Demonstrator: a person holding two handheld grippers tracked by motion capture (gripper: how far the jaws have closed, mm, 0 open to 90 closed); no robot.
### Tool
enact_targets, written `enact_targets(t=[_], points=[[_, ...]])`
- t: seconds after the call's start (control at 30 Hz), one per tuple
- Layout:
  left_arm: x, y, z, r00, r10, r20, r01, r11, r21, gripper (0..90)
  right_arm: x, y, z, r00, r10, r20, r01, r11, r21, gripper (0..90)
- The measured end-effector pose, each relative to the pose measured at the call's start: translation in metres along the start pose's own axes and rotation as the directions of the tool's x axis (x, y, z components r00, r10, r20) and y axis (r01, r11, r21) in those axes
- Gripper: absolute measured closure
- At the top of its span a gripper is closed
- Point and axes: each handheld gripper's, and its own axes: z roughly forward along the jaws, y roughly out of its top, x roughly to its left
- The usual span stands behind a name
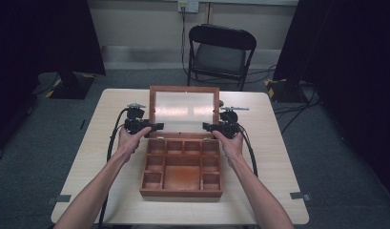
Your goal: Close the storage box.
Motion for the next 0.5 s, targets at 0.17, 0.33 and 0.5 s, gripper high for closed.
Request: enact_targets(t=[0.17,0.33,0.5], points=[[-0.003,0.000,-0.007,0.9999,0.002,-0.015,-0.002,0.9999,-0.014,38.9,0.004,0.002,-0.005,1.0000,-0.004,-0.001,0.004,1.000,-0.006,32.1],[-0.005,0.000,-0.014,1.0000,0.007,-0.006,-0.007,0.9992,-0.041,42.8,0.004,0.003,-0.012,0.9999,-0.007,-0.015,0.007,1.000,-0.015,36.4],[-0.009,0.001,-0.022,0.9997,0.024,-0.008,-0.024,0.9972,-0.070,43.2,0.005,0.006,-0.018,0.9992,-0.023,-0.032,0.022,0.999,-0.030,39.3]])
